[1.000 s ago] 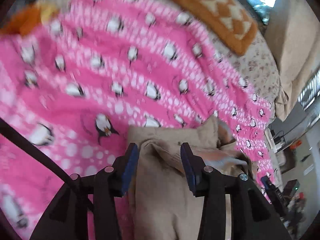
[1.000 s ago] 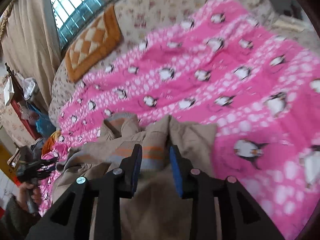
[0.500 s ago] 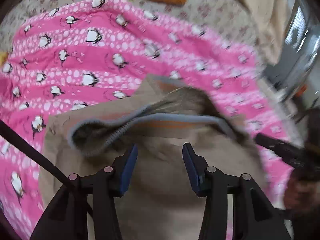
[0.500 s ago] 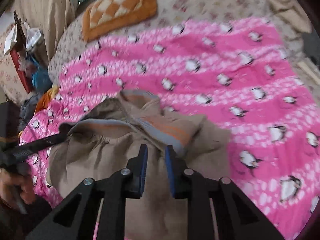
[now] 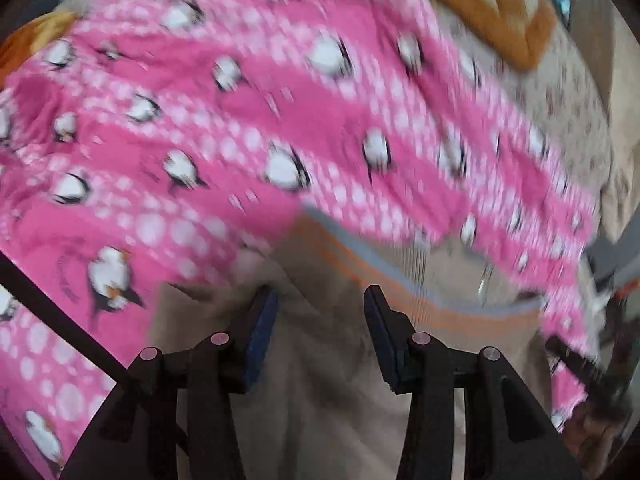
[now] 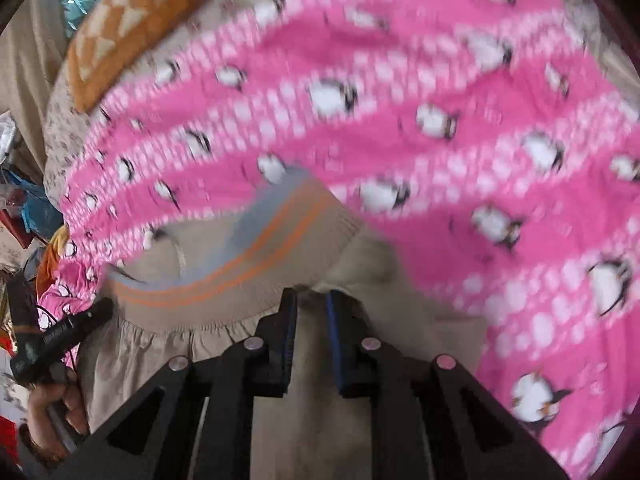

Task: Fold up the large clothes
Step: 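Carry the hem over the jacket toward the collar with both tools, then lower the hem onto the folded jacket and open both tools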

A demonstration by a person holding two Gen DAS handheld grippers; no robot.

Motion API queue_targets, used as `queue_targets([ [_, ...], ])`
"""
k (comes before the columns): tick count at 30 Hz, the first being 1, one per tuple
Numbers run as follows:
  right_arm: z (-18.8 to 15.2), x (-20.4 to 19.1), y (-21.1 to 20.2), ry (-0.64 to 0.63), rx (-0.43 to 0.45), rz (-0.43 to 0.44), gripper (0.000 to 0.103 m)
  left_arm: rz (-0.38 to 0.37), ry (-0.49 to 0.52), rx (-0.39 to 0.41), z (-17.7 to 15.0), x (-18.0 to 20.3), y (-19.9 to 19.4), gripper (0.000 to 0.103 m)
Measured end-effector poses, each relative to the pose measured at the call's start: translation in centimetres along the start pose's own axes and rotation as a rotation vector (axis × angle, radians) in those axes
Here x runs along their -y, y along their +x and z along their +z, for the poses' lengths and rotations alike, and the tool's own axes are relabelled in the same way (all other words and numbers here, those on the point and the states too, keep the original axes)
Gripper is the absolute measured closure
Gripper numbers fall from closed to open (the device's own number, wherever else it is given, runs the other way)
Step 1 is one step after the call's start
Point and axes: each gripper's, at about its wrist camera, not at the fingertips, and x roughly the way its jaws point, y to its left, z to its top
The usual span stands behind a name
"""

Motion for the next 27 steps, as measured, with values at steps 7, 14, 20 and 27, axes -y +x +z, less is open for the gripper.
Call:
queue_targets([
  [7,0.6,-2.4,-3.7,0.053,0.07,-0.099,0.084,-0.009,-0.028,0.134,-0.7,1.5,-3.5,0.091],
  [14,-1.6,-7.3,4.1,-0.22,-0.007,-0.28,0.072,0.184,0.204,0.068,-2.2,2.8,3.3,0.091],
  [20,-0.6,-1.0,9.9,-0.146,-0.13,-0.1,0.071,0.219,0.186,0.039,-1.8,0.9,6.1,0.091],
  [27,-0.3,0.6,9.7,-0.092,-0.114,-0.02,0.071,0.179,0.158,0.031,-1.6,0.5,6.8,0.083],
])
